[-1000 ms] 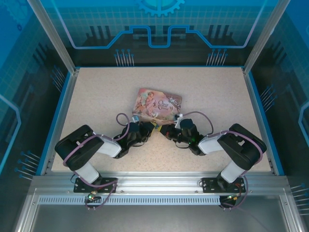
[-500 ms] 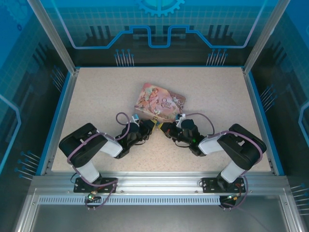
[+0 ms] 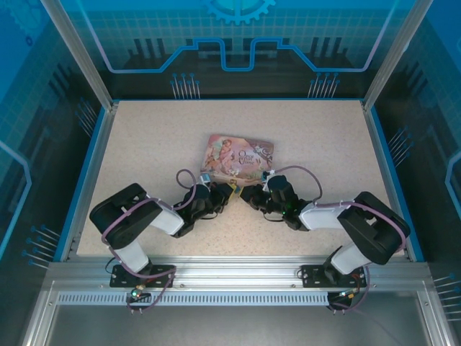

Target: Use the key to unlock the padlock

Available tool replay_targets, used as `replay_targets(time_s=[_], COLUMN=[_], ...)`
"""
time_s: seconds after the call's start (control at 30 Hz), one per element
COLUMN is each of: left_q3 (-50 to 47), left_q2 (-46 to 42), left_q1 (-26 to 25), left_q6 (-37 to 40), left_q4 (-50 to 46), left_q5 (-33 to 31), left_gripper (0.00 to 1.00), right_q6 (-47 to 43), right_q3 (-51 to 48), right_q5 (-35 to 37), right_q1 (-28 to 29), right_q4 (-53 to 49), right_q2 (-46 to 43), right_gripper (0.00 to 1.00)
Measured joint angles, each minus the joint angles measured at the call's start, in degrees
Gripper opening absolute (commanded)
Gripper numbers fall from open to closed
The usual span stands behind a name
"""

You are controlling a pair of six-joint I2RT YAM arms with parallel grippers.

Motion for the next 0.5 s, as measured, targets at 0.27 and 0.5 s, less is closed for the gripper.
replay_targets(time_s=[0.27,0.5], left_q3=[0.00,0.68], left_q2=[-1.27,-3.10], left_q1=[0.00,0.00], left_q6=[0.02,0.09], left_q4=[-3.10,-6.91], left_q5=[0.07,0.04], left_gripper=[0.00,0.00], right_q6=[-6.51,-27.10], right_q3=[0.37,6.51], right_q5=[2.29,9.86], right_q1=[0.00,1.55], right_q4=[-9.60,-30.86], right_q2=[-6.95,-17.64], right_gripper=[0.47,0.46])
